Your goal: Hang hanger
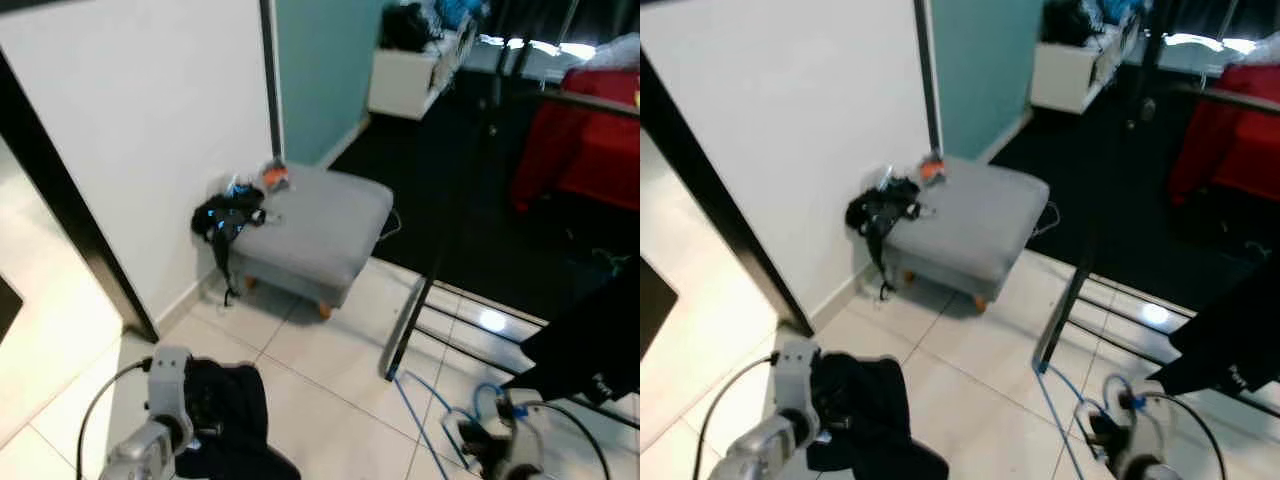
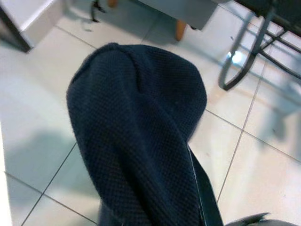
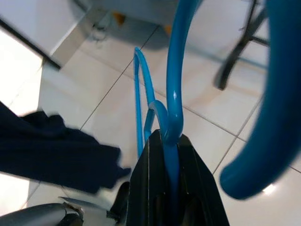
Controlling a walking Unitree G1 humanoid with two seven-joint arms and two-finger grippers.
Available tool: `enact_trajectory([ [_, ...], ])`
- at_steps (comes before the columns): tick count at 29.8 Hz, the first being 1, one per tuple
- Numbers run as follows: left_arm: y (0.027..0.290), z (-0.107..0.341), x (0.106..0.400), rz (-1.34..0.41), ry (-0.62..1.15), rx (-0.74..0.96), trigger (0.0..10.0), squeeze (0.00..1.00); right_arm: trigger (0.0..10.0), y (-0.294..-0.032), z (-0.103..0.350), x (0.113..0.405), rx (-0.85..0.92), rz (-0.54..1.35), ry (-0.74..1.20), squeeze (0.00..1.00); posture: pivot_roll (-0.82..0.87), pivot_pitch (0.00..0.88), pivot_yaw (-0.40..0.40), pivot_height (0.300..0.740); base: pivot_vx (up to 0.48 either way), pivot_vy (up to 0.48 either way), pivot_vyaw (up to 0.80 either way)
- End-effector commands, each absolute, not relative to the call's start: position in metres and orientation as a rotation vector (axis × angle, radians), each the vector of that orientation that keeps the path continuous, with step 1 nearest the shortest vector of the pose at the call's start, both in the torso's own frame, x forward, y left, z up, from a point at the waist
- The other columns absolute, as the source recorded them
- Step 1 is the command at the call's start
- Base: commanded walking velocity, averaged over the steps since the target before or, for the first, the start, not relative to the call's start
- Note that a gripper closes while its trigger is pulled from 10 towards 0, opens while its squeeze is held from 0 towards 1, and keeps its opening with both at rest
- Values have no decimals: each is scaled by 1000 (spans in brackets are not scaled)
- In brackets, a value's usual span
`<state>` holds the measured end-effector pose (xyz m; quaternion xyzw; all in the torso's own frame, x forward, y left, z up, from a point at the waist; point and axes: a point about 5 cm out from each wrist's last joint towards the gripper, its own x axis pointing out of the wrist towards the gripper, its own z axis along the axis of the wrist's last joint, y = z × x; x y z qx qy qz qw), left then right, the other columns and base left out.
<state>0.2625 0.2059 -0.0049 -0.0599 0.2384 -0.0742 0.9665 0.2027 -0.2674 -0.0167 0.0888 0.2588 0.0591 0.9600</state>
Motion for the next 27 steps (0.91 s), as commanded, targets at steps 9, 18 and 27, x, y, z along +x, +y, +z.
enact_trajectory([
  [9,211,-10,256,-136,502,-125,10000,0,10000,-267,-18,201,174,142,526,0,3,105,7,740,0,0,781],
  [18,211,-9,257,-136,500,-129,10000,0,10000,-265,-18,201,166,174,527,0,2,113,5,740,0,0,781],
  [27,212,-9,259,-136,500,-130,10000,0,10000,-263,-18,201,162,190,528,0,-1,114,8,740,0,0,781],
])
